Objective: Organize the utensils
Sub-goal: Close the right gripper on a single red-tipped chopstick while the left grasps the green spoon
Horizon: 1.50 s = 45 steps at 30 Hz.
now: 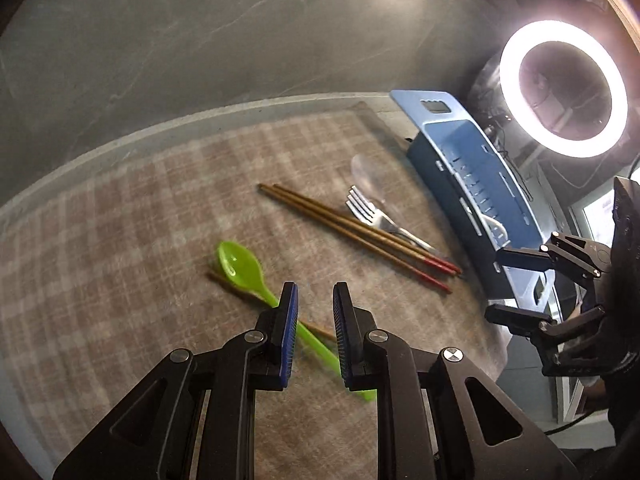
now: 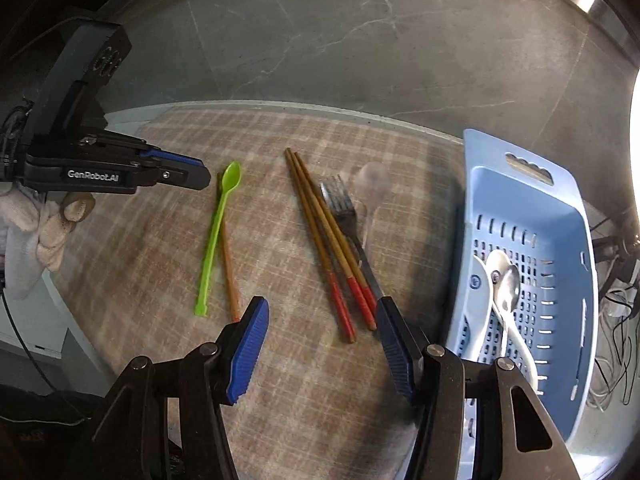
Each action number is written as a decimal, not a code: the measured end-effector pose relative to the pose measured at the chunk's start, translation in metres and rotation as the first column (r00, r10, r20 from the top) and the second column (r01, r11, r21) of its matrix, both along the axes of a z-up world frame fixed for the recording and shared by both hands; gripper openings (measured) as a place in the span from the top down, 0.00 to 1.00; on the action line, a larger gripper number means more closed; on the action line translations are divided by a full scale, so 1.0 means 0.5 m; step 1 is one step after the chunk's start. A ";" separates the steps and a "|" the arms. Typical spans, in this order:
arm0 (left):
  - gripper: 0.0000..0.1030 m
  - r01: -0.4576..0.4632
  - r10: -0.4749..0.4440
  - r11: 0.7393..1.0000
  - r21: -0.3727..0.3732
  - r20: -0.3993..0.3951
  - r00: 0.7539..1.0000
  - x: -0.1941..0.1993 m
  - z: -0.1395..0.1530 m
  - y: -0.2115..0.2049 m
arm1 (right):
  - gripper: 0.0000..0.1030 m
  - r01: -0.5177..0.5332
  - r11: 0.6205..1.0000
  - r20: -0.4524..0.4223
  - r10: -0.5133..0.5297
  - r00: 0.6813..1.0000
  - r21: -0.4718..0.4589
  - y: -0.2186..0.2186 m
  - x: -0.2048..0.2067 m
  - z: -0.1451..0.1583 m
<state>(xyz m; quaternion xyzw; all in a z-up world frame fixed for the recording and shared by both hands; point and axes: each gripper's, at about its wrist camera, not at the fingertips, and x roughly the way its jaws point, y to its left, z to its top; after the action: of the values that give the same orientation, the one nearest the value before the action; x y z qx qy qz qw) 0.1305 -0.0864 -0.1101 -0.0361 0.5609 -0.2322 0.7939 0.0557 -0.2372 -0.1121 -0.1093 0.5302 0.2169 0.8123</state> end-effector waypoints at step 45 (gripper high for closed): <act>0.80 -0.277 0.278 0.952 0.134 0.011 0.960 -0.058 -0.102 -0.028 | 0.70 -0.097 0.990 -0.144 0.112 0.983 0.103 0.127 0.065 -0.141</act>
<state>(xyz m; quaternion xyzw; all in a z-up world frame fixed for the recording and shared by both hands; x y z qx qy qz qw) 0.1016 -0.1002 -0.1610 -0.0621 0.5678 -0.0800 0.8169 0.0882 -0.1739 -0.1828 -0.0815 0.5721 0.2919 0.7622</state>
